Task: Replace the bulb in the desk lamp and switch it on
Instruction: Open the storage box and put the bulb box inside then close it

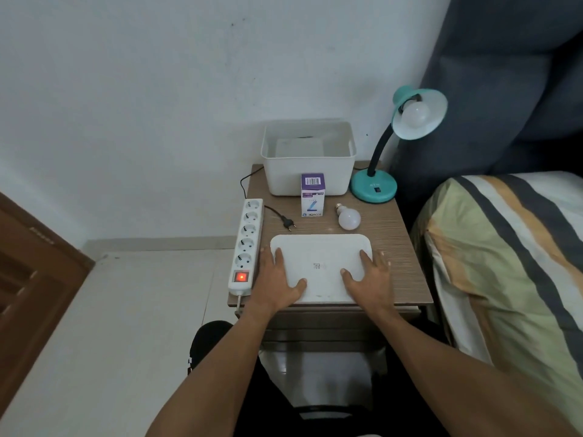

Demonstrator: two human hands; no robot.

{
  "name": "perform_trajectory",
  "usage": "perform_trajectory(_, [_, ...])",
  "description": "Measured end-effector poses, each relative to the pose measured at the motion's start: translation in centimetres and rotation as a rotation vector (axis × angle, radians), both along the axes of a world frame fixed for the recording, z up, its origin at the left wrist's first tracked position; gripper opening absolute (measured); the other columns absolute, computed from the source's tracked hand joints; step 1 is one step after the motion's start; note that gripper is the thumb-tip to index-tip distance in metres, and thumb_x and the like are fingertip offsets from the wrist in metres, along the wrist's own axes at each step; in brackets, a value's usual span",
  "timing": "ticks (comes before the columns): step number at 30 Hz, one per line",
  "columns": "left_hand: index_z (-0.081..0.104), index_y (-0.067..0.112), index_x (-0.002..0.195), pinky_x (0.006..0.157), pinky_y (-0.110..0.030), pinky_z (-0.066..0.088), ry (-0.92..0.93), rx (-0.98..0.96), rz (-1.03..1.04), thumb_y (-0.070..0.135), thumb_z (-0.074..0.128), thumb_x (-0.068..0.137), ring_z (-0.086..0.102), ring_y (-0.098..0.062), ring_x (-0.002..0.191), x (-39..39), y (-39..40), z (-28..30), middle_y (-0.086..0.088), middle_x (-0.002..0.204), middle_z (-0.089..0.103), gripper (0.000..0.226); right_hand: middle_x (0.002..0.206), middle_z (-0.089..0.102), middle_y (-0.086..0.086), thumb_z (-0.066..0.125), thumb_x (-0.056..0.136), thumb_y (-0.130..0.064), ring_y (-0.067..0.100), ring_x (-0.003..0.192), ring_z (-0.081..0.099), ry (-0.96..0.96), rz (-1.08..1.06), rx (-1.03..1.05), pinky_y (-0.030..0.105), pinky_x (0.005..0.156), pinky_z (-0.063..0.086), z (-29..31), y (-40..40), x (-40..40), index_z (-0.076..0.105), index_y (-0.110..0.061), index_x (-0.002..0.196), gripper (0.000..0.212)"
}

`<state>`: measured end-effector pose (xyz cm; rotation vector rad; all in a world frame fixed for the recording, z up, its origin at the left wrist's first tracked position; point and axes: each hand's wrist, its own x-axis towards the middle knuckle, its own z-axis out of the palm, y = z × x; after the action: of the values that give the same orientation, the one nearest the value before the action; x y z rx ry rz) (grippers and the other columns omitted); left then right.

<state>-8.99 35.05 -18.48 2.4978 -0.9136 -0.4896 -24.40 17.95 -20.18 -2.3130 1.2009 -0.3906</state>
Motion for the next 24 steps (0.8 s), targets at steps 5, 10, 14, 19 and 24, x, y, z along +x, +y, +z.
perform_trajectory(5, [0.002, 0.008, 0.162, 0.127, -0.041, 0.003, -0.022, -0.033, 0.034, 0.061, 0.060, 0.091, -0.013, -0.030, 0.158, 0.4, -1.2, 0.5, -0.016, 0.170, -0.014, 0.105, 0.141, 0.048, 0.015, 0.068, 0.082, -0.046, 0.032, 0.132, 0.043, -0.016, -0.039, 0.002, 0.044, 0.108, 0.042, 1.6, -0.9, 0.6, 0.059, -0.010, 0.131, 0.062])
perform_trajectory(10, [0.016, 0.012, 0.161, 0.127, -0.049, 0.018, -0.088, -0.285, 0.076, 0.054, 0.063, 0.094, 0.006, -0.028, 0.159, 3.7, -4.0, 4.4, -0.014, 0.171, 0.010, 0.093, 0.132, 0.058, 0.008, 0.069, 0.087, -0.034, 0.027, 0.121, 0.053, -0.098, -0.014, 0.036, 0.036, 0.096, 0.045, 4.9, -3.9, 3.8, 0.059, -0.015, 0.130, 0.048])
perform_trajectory(14, [0.030, 0.016, 0.157, 0.121, -0.050, 0.032, -0.136, -0.434, 0.141, 0.061, 0.064, 0.088, 0.023, -0.028, 0.153, 8.5, -6.7, 8.3, -0.014, 0.163, 0.030, 0.089, 0.133, 0.057, 0.009, 0.069, 0.087, -0.030, 0.026, 0.120, 0.053, -0.115, 0.030, 0.084, 0.036, 0.095, 0.043, 6.9, -6.0, 6.7, 0.055, -0.017, 0.136, 0.052])
perform_trajectory(19, [0.021, 0.015, 0.161, 0.125, -0.044, 0.022, -0.126, -0.449, 0.147, 0.070, 0.067, 0.083, 0.014, -0.025, 0.157, 15.2, -10.6, 11.4, -0.011, 0.168, 0.021, 0.105, 0.141, 0.055, 0.007, 0.070, 0.087, -0.034, 0.025, 0.130, 0.048, -0.070, 0.088, 0.129, 0.039, 0.106, 0.039, 6.3, -8.4, 10.1, 0.052, -0.017, 0.141, 0.060])
perform_trajectory(24, [0.014, 0.014, 0.163, 0.128, -0.043, 0.016, -0.096, -0.402, 0.115, 0.082, 0.069, 0.072, 0.009, -0.022, 0.158, 21.4, -14.4, 11.7, -0.006, 0.171, 0.015, 0.126, 0.132, 0.062, 0.006, 0.067, 0.085, -0.042, 0.026, 0.121, 0.056, -0.016, 0.055, 0.150, 0.041, 0.099, 0.049, 5.2, -9.9, 12.7, 0.056, -0.021, 0.135, 0.056])
